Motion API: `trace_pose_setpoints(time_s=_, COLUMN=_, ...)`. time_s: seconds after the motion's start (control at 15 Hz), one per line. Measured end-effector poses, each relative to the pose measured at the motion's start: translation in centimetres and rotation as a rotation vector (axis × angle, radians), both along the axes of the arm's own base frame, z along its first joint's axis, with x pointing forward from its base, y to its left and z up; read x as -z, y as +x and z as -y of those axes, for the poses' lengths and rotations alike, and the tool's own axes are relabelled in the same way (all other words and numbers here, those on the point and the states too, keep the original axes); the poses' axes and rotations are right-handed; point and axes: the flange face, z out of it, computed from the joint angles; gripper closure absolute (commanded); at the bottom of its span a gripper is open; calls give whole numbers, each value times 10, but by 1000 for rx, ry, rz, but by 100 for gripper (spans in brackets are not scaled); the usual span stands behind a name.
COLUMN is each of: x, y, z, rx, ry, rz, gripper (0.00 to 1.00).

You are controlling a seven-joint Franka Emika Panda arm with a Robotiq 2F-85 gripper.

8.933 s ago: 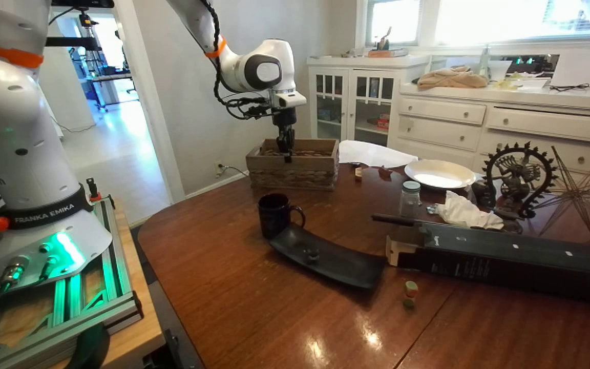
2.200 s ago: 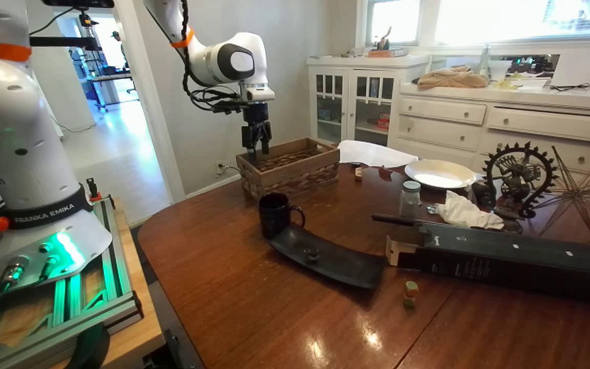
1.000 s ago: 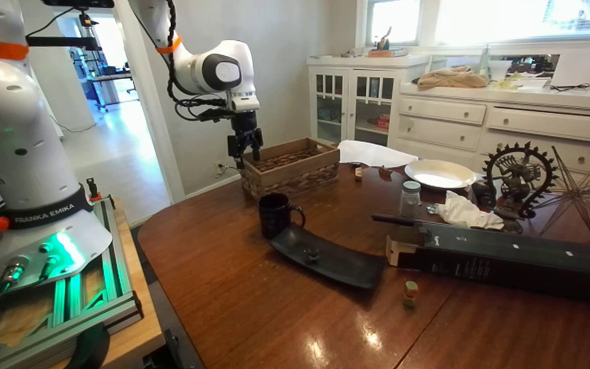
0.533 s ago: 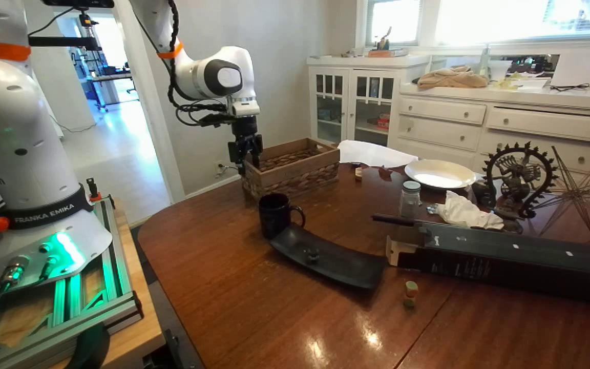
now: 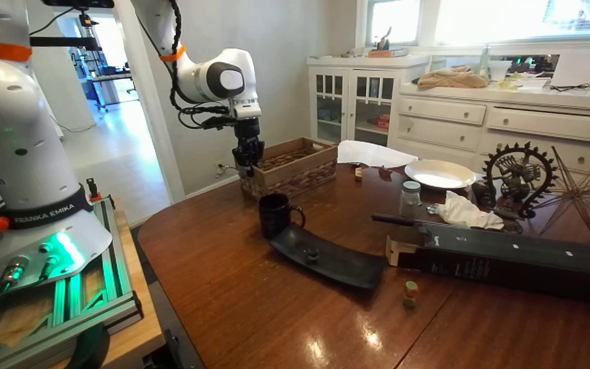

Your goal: Turn the basket around

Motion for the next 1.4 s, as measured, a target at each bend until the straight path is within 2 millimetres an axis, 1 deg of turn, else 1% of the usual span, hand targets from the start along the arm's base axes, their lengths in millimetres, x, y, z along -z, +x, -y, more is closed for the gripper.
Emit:
trace_pose_setpoints(time_s=0.07, x=0, y=0, z=3, rx=6, ry=-1, rz=2, gripper=95)
trace_pose_setpoints(time_s=0.27, x=0, y=4, z=13, rx=27, ry=-12, rz=15, gripper=97)
trace_pose_setpoints(time_s=0.6, x=-1, y=12, z=25, rx=41, ry=-23, rz=24, gripper=96)
trace_pose_setpoints(time_s=1.0, x=-2, y=24, z=34, rx=-34, ry=-40, rz=26, gripper=97)
trace_pose_setpoints(time_s=1.4, x=-5, y=38, z=51, rx=-160, ry=-60, rz=20, gripper=97)
